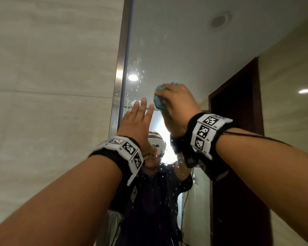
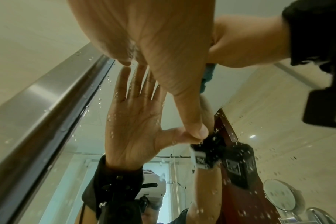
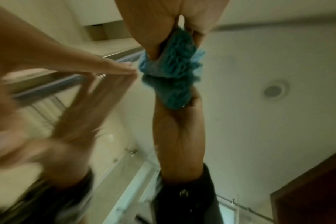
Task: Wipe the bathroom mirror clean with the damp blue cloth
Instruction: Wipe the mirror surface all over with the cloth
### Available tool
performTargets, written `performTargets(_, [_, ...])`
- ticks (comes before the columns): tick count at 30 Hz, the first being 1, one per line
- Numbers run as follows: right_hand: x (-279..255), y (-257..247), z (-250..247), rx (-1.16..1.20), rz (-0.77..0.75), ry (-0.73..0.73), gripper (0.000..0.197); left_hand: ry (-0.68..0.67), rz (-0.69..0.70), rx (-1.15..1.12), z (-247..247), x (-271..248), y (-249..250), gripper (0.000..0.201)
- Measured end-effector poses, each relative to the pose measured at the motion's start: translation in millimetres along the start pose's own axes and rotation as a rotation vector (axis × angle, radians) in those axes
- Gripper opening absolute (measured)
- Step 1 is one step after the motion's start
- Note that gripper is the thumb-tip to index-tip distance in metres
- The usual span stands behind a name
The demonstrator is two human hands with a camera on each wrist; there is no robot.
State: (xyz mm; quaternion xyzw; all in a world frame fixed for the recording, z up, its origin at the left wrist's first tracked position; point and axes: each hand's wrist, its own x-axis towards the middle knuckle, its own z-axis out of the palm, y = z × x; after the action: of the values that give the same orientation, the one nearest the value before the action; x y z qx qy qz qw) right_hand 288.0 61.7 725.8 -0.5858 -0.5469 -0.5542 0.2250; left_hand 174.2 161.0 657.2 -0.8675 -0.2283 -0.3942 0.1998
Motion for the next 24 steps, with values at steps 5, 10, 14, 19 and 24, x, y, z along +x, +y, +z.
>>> performTargets(5, [41,32,-31,0.144,0.32,0.214,0.026,0.016,0.006,-0.008,3,1,-1,0.134])
performTargets(10, [8,0,1,0.019,0.062,0.084,0.029,0.017,0.006,-0.016,3,1,-2,0.134])
performTargets(14, [-18,17,0,0.073,-0.007,0.149,0.032,0.009,0.007,-0.017,4,1,-3,0.135])
performTargets(19, [-31,20,-17,-0.006,0.242,0.255,0.031,0.013,0.017,-0.018,4,2,-3,0.136])
performTargets(24, [-66,-3,5,-0.178,-0.28,-0.071,0.028,0.007,0.01,-0.011,3,3,-2,0.136])
